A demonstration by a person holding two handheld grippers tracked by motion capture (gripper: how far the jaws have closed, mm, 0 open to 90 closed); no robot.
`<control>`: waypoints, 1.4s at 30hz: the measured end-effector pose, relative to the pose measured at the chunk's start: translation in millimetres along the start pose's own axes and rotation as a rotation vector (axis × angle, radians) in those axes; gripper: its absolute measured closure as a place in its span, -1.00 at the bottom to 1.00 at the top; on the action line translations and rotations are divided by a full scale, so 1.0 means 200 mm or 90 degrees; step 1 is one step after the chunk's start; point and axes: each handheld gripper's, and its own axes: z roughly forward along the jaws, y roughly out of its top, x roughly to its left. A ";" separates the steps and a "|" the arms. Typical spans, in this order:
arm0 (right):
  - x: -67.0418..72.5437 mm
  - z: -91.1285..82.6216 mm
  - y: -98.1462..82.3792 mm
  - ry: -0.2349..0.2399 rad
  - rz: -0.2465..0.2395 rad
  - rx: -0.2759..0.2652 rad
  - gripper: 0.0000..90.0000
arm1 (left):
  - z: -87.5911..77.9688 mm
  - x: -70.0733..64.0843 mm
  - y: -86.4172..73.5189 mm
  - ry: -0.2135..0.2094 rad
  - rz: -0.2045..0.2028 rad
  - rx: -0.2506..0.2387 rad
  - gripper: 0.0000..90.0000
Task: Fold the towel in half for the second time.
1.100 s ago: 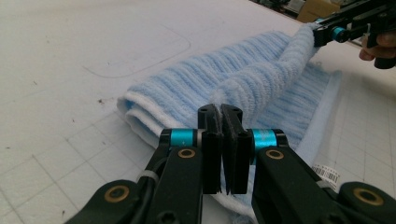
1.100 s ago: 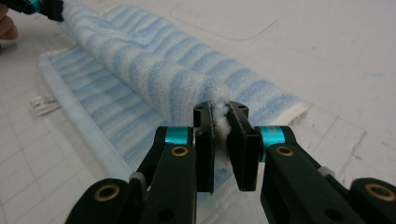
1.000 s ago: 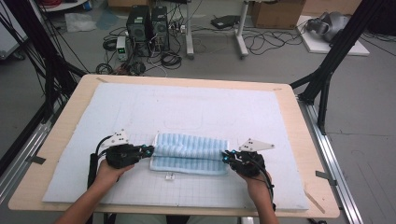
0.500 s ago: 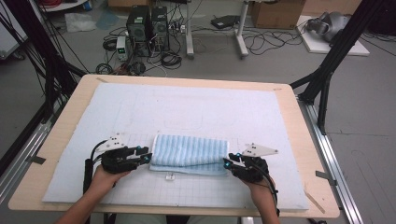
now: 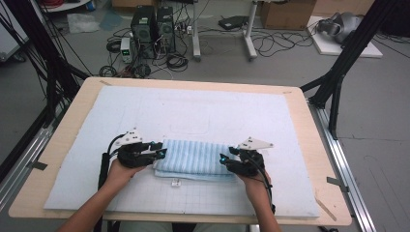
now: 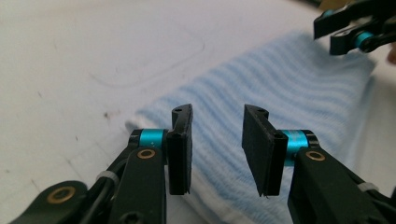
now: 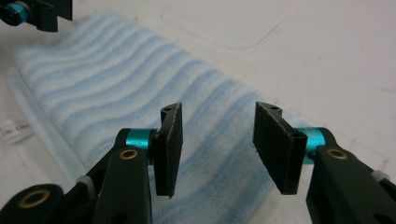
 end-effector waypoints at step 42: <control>-0.16 -0.26 -0.11 -0.109 0.017 -0.051 -0.66 | -0.27 0.15 -0.05 0.104 -0.053 -0.162 -0.56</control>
